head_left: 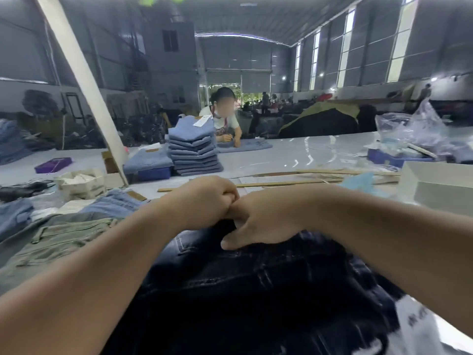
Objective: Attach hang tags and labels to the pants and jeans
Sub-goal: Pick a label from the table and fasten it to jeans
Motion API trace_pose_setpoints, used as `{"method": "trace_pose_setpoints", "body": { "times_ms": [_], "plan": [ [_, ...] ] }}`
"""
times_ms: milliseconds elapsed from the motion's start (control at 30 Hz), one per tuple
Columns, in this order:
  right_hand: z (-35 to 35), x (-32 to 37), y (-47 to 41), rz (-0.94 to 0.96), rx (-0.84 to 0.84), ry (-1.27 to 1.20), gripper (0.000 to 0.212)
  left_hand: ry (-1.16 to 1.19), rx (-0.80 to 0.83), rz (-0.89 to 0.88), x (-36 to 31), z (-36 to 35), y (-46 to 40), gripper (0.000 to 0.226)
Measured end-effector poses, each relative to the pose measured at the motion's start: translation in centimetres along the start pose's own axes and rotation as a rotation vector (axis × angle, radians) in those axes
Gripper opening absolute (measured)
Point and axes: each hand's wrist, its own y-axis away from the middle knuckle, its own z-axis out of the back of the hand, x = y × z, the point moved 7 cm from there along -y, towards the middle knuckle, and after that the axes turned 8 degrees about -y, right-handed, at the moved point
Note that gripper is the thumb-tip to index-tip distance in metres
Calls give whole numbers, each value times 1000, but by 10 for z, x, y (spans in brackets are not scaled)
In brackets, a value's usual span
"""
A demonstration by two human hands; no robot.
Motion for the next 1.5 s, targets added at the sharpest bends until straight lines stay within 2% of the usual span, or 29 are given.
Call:
{"method": "trace_pose_setpoints", "body": {
  "times_ms": [133,267,333,433,500,633,700,867,933,1033,1100,1233,1333,1433,1500],
  "plan": [
    [11,-17,37,77,-193,-208,56,394,-108,38,-6,4,1,32],
    [18,-49,67,53,-426,-498,60,593,-36,56,-20,-3,6,38],
    [16,-68,79,-29,-532,-545,59,550,58,76,-30,-13,11,39],
    [2,-88,89,-160,-601,-466,46,126,116,20,-46,-26,14,38],
    [-6,-94,94,-220,-634,-406,49,-18,134,24,-52,-33,16,47],
    [-17,-111,101,-377,-653,-490,68,57,152,96,-51,-39,16,52],
    [-19,-115,104,-385,-694,-557,74,142,120,112,-49,-38,17,50],
    [-15,-105,116,-175,-942,-697,68,338,-143,44,-56,-34,35,24],
    [-14,-101,120,-83,-1020,-784,67,503,-166,29,-59,-34,42,22],
    [-12,-95,120,33,-1047,-877,71,753,-123,32,-60,-28,45,29],
    [-11,-90,117,94,-1024,-923,69,909,-121,50,-57,-22,44,24],
    [-13,-85,111,134,-940,-938,62,1058,-97,103,-46,-20,44,26],
    [-16,-88,111,178,-864,-998,62,1211,-45,130,-39,-20,47,13],
    [-17,-95,107,131,-863,-961,45,1331,-12,119,-42,-17,44,10],
    [-14,-101,106,73,-936,-912,30,1303,5,99,-48,-17,38,13]
  ]
}}
